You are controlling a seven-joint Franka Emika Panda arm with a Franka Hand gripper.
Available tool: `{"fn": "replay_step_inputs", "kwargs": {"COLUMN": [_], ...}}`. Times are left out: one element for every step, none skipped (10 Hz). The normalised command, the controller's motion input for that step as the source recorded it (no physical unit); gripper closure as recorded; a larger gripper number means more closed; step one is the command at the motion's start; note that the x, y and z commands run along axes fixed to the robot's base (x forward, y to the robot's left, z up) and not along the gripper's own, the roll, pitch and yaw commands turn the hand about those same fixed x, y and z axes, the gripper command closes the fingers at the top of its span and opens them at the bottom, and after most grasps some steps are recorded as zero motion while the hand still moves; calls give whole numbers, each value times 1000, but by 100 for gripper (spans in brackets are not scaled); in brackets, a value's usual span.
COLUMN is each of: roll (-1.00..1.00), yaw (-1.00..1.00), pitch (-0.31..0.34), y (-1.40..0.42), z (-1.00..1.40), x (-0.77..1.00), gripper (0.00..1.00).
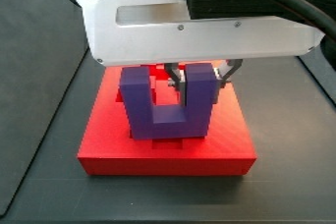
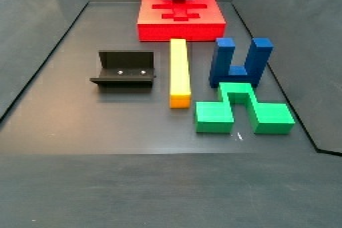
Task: Pick up the purple object. Move up. Place the purple object on the fixture. Regrasp the purple object. Move to above the board. Insert the purple object.
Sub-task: Insert the purple object.
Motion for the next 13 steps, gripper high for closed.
{"fn": "replay_step_inputs", "kwargs": {"roll": [136, 126, 93, 86, 79, 51, 59, 59, 37, 36, 61, 59, 59], "yaw": [-171, -206, -60, 0, 0, 0, 11, 0, 0, 0, 0, 0, 0], "pitch": [94, 113, 81, 39, 7, 11, 0, 0, 0, 0, 0, 0, 0], "y": [0, 20, 0, 0, -31, -126, -49, -49, -34, -23, 0, 0, 0], "z": [-123, -66, -34, -97, -120, -60, -217, -363, -417, -446, -517, -574, -637], "x": [0, 0, 0, 0, 0, 203, 260, 254, 309, 300, 329, 397, 457], "gripper": [100, 100, 100, 100, 100, 100, 100, 100, 100, 100, 100, 100, 100]}}
